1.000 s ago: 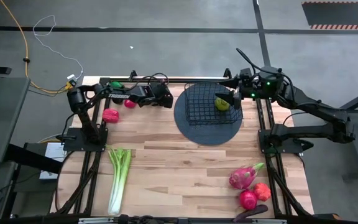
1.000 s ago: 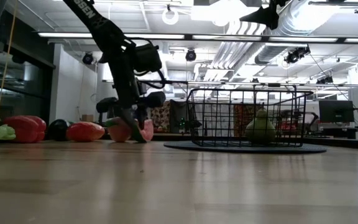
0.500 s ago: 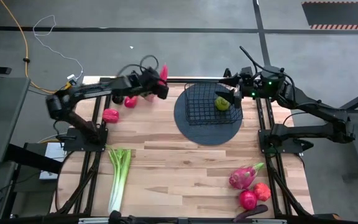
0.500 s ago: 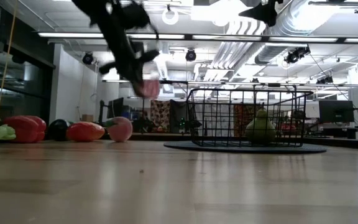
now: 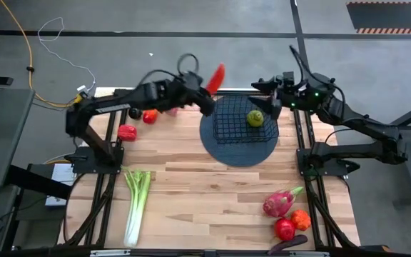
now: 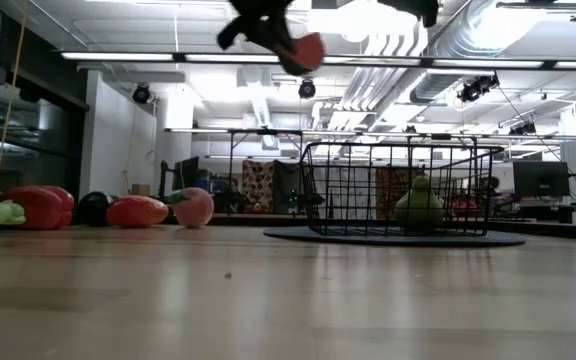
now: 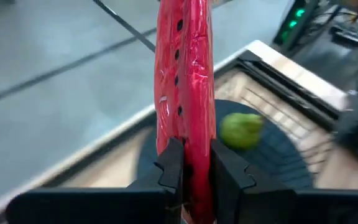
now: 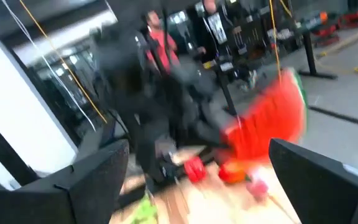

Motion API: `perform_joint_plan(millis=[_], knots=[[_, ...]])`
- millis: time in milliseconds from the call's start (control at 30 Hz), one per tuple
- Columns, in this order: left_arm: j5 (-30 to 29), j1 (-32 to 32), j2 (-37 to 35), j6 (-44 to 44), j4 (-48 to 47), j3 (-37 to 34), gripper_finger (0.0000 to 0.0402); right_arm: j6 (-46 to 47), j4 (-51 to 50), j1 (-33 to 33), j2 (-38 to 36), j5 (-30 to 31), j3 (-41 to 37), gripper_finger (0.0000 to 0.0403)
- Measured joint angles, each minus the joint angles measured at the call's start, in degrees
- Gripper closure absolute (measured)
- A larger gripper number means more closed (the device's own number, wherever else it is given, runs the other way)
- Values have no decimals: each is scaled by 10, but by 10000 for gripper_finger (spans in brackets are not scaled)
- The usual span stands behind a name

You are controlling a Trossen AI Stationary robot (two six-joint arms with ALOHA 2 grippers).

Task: Build produce basket
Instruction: Put the watermelon into the black wire basket

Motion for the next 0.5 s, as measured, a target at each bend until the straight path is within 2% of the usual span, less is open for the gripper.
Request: perform_joint_plan(millis=[200, 333, 500], knots=[[-23, -54, 86, -141, 65, 11, 365, 4, 81, 0, 0, 0, 0, 25], [-44, -73, 137, -215, 95, 11, 360, 4, 97, 0, 0, 0, 0, 25], [-21, -74, 187, -329, 112, 11, 359, 4, 94, 0, 0, 0, 0, 25]])
